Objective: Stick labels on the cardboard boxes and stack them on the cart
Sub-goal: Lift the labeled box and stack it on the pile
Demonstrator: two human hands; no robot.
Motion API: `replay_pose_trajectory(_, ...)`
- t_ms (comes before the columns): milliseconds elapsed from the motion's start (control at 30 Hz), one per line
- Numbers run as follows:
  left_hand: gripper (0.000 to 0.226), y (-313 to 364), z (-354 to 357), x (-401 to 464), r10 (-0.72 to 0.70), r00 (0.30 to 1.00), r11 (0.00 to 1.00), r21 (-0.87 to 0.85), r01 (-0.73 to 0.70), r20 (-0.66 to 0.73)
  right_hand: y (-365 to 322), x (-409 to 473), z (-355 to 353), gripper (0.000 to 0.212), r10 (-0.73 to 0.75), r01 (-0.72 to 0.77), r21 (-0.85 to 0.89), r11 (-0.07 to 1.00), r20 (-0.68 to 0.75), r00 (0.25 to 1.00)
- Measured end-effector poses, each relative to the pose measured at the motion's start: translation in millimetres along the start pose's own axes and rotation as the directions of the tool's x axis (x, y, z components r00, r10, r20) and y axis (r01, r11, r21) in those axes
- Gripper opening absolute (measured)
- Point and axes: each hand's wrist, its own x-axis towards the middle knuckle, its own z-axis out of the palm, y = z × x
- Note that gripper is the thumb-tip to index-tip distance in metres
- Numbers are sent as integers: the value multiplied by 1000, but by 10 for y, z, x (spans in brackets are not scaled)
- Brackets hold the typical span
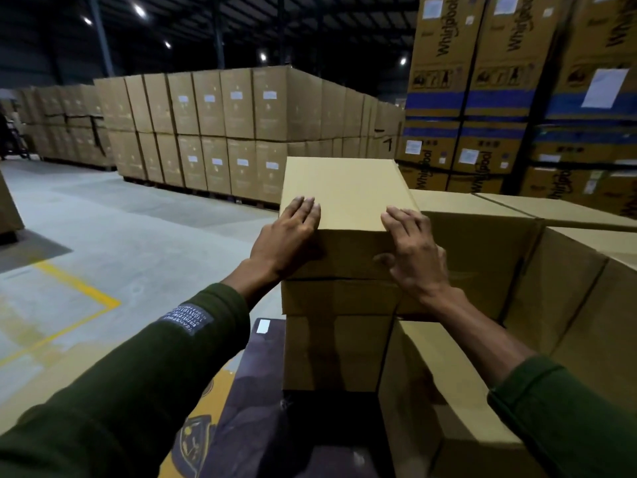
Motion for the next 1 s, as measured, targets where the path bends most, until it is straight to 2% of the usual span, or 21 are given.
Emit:
replay_pose_trajectory(467, 88, -69, 150, 357, 40, 998, 999, 1, -40, 45, 214, 234, 117, 82, 19, -21, 20, 1000, 92, 996)
replay_pose_trajectory(700, 88, -103, 160, 530, 43, 997, 997, 58, -47, 68, 248, 342, 142, 79, 26, -13, -92, 996, 144, 989)
replay_pose_trajectory(867, 82, -67, 207, 616, 25, 997, 991, 131, -34, 69, 302, 366, 167, 76, 33, -16, -107, 994, 159, 987)
replay_pose_trajectory(1000, 84, -50, 291, 620, -3, 997, 993, 121, -7, 79, 336, 373, 173, 77, 21, -4, -92, 996, 180, 983)
